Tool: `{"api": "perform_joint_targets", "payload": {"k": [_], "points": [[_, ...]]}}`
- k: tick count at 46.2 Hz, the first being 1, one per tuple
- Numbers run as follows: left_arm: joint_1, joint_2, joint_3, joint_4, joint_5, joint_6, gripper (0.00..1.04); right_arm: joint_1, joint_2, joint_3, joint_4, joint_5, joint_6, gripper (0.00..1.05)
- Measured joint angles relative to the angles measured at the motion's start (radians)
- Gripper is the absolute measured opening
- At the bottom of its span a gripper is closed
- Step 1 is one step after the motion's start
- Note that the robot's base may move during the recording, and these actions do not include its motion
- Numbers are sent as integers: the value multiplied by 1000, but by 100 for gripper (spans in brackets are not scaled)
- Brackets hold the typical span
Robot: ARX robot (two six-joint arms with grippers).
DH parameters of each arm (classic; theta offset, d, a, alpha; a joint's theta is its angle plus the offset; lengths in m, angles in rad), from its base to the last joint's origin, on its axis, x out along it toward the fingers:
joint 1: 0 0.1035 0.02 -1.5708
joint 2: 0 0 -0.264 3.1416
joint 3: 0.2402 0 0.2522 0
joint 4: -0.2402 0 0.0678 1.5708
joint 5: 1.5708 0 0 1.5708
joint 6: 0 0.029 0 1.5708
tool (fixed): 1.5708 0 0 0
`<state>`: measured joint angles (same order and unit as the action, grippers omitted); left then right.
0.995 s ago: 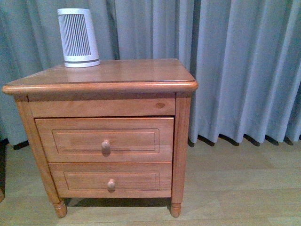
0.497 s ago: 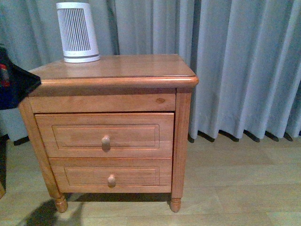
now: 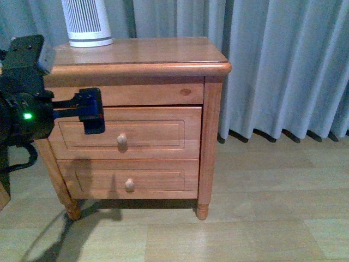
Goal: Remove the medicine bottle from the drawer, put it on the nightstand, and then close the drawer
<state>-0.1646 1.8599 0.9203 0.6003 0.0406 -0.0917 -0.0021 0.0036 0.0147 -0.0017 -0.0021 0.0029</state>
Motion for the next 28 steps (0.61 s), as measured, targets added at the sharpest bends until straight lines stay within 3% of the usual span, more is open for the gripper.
{"api": "perform_joint_targets", "payload": {"k": [17,28], "points": [[-118,259,174,10,-39,15,98,0,0,0,0,0,0,98],[-121,384,346,-17,-63,26,98,0,0,0,0,0,0,98]]}}
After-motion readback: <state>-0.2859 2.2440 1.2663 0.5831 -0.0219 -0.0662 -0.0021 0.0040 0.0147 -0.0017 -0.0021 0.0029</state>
